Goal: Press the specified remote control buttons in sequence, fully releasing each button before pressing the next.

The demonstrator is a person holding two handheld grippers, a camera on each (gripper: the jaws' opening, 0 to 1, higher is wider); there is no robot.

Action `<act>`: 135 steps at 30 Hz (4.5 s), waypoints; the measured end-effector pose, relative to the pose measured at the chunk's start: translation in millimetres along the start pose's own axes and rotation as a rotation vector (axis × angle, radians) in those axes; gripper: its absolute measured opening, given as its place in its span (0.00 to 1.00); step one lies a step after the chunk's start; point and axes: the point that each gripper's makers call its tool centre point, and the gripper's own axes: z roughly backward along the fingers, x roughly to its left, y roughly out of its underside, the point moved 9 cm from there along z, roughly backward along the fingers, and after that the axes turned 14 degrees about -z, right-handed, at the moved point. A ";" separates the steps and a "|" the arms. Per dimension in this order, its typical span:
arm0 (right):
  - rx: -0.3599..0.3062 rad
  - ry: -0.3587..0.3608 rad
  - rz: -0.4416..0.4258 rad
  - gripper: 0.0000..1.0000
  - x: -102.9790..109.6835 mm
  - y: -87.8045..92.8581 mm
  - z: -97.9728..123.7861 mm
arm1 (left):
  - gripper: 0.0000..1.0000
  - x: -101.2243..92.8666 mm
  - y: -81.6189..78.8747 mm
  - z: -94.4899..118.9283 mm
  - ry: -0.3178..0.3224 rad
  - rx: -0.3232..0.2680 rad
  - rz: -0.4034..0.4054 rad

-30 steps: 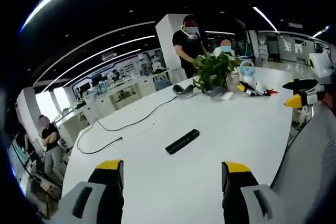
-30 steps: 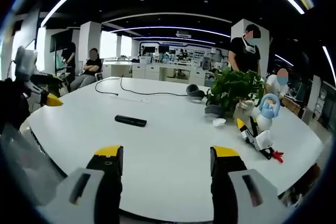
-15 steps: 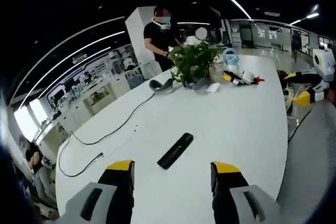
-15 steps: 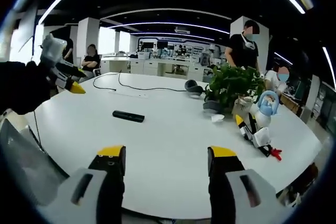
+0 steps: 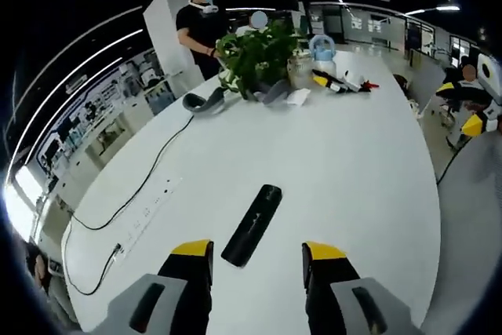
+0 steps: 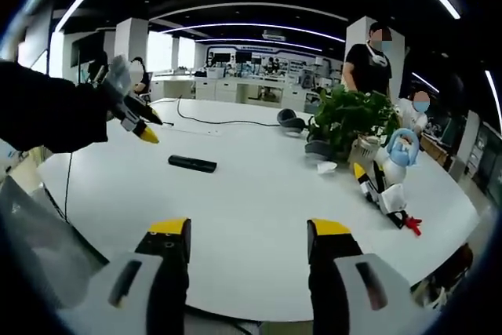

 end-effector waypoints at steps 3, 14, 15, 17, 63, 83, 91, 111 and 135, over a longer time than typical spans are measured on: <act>0.008 -0.006 0.004 0.62 1.0 0.4 -1.1 | 0.46 7.2 0.3 -13.3 0.078 0.001 0.014; 0.025 0.013 -0.008 0.62 -0.6 1.5 -4.2 | 0.38 32.2 13.6 -63.2 0.195 0.135 -0.023; 0.032 0.011 -0.004 0.62 0.1 1.9 -5.0 | 0.36 32.9 14.9 -69.8 0.199 0.143 -0.036; 0.040 0.013 0.002 0.63 0.5 2.5 -5.8 | 0.34 32.9 17.6 -79.2 0.214 0.167 -0.036; 0.082 0.005 0.023 0.63 0.4 6.4 -6.8 | 0.24 10.0 43.2 -101.2 0.318 0.325 -0.090; 0.022 -0.010 0.007 0.63 2.4 0.7 -2.9 | 0.23 -43.8 42.5 -74.5 0.334 0.343 -0.103; 0.014 -0.022 0.010 0.63 4.2 0.0 -2.6 | 0.24 -66.3 41.5 -64.6 0.350 0.347 -0.128; -0.002 -0.043 0.004 0.63 5.9 -1.1 -0.6 | 0.24 -116.4 36.1 -44.2 0.366 0.399 -0.146; -0.025 -0.152 -0.032 0.62 13.2 -7.1 5.1 | 0.24 -175.5 36.5 -18.8 0.337 0.362 -0.097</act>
